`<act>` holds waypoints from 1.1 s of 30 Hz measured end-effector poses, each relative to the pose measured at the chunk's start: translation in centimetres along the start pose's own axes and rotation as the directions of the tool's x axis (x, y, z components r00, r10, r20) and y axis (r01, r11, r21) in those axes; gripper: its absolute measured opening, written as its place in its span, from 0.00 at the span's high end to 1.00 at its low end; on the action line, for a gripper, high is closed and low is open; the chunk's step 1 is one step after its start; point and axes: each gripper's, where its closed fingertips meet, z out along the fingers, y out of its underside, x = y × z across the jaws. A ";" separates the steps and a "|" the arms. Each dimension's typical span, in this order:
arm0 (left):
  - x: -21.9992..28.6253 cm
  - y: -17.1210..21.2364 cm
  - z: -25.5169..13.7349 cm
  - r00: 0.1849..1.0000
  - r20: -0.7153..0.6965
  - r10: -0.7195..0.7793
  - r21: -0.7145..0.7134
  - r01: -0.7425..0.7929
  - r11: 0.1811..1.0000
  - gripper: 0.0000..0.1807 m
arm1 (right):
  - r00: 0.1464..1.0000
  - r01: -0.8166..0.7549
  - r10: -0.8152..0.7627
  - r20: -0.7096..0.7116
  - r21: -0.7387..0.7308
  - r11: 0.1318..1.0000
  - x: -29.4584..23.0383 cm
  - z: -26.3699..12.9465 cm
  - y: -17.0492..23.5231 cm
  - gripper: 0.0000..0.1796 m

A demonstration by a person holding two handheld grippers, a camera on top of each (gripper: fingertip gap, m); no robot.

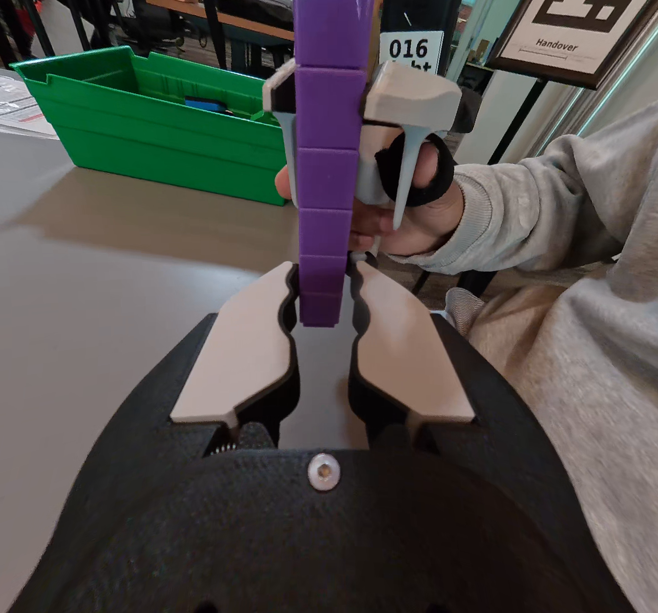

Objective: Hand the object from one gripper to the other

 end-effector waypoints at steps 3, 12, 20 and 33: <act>-0.2 -0.1 -0.3 0.999 0.019 0.035 0.008 -0.035 0.999 0.87 | 1.000 -0.007 0.007 0.010 0.008 1.000 -0.1 0.1 -0.2 0.86; -0.7 -0.8 -0.9 1.000 0.014 -0.020 0.062 0.019 0.998 0.87 | 0.997 0.077 -0.078 0.000 0.082 0.994 0.3 -0.3 -2.0 0.64; -1.1 -1.9 -2.4 0.976 -0.106 -0.189 0.149 0.204 0.968 0.87 | 0.910 0.411 -0.406 -0.081 0.058 0.910 1.8 -1.5 -1.5 0.47; -0.7 -3.0 -3.8 0.636 -0.448 -0.628 0.028 0.712 0.701 0.87 | 0.695 0.694 -0.713 -0.088 -0.178 0.698 4.5 -2.6 1.5 0.45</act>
